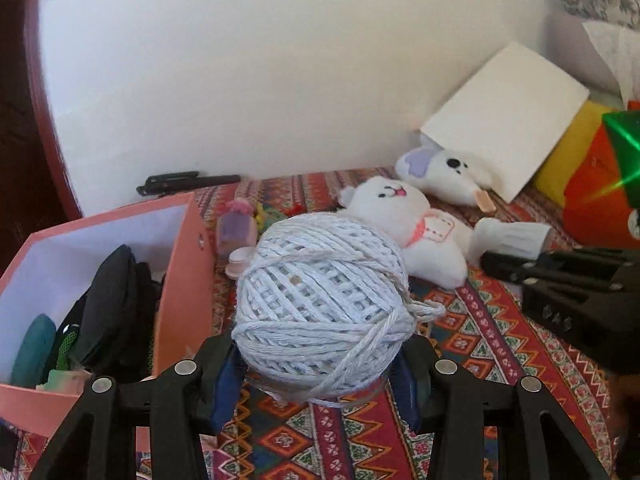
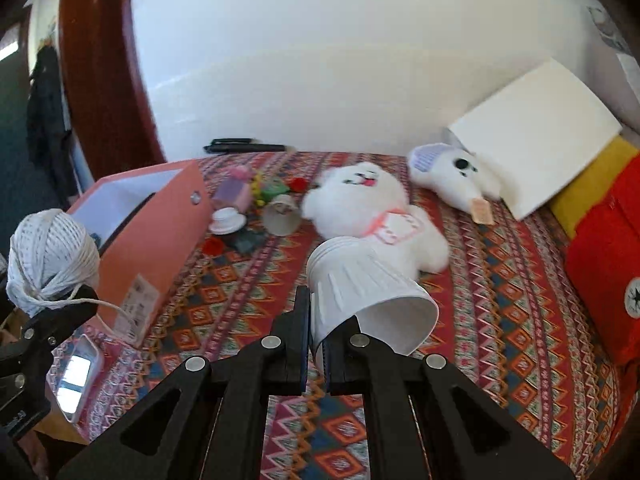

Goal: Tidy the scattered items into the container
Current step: 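Carry the twine ball and lamp shade to the pink box and release, then grasp the white bottle cap with left gripper while right gripper grasps the lamp shade, then carry the bottle cap and lamp shade over the pink box and release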

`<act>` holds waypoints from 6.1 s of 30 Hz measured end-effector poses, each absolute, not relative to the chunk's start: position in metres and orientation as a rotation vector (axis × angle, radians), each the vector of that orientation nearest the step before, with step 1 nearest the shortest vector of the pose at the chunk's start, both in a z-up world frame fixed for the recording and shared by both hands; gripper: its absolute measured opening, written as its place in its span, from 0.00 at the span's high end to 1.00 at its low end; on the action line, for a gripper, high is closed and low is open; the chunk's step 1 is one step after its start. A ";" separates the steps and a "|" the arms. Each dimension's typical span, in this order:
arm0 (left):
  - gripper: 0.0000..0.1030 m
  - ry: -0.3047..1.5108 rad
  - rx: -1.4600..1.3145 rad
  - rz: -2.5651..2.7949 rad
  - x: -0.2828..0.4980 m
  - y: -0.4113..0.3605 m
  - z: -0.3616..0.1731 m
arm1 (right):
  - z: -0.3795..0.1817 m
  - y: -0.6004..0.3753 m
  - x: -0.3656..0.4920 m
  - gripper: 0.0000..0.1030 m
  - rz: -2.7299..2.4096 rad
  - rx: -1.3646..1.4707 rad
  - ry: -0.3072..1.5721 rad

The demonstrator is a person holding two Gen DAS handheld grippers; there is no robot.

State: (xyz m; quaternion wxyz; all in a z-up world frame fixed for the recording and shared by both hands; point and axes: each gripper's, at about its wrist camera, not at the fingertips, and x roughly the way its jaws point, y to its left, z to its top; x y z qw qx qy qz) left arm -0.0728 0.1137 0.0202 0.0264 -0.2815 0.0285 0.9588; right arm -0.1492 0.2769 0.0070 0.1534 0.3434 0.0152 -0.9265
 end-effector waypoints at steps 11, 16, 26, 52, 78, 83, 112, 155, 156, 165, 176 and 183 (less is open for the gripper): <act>0.49 0.020 -0.875 3.038 -0.071 0.058 0.024 | 0.018 0.196 -0.141 0.96 -2.573 0.916 0.112; 0.49 0.004 -0.874 3.086 -0.064 0.031 0.024 | 0.022 0.158 -0.134 0.96 -2.533 0.885 0.146; 0.49 -0.079 -0.847 3.290 -0.075 -0.058 0.051 | 0.047 0.078 -0.132 0.96 -2.472 0.733 0.197; 0.01 -0.120 -1.142 3.415 -0.137 -0.144 0.046 | 0.086 0.073 -0.189 0.19 -2.418 0.647 -0.101; 0.01 0.222 -1.187 2.953 -0.291 0.090 -0.025 | -0.135 0.259 -0.374 0.10 -2.139 1.302 -1.203; 0.01 0.329 -1.356 3.059 -0.345 0.086 -0.078 | -0.164 0.262 -0.407 0.08 -2.067 1.281 -1.285; 0.45 -0.089 -1.446 2.793 -0.299 0.095 -0.110 | -0.153 0.274 -0.384 0.42 -2.100 1.391 -0.962; 0.44 -0.094 -0.885 2.923 -0.067 0.059 0.024 | 0.023 0.225 -0.114 0.42 -2.504 0.988 -0.304; 0.44 -0.100 -0.879 2.934 -0.068 0.052 0.026 | 0.027 0.216 -0.115 0.42 -2.510 0.968 -0.277; 0.44 -0.190 -0.817 3.164 -0.087 -0.044 0.055 | 0.067 0.122 -0.125 0.42 -2.504 0.786 -0.104; 0.18 -0.422 -0.984 3.301 -0.128 -0.155 0.037 | 0.064 0.014 -0.165 0.27 -2.352 0.775 -0.005; 0.01 -0.344 -0.898 3.415 -0.115 -0.157 0.049 | 0.060 0.023 -0.185 0.10 -2.390 0.809 -0.141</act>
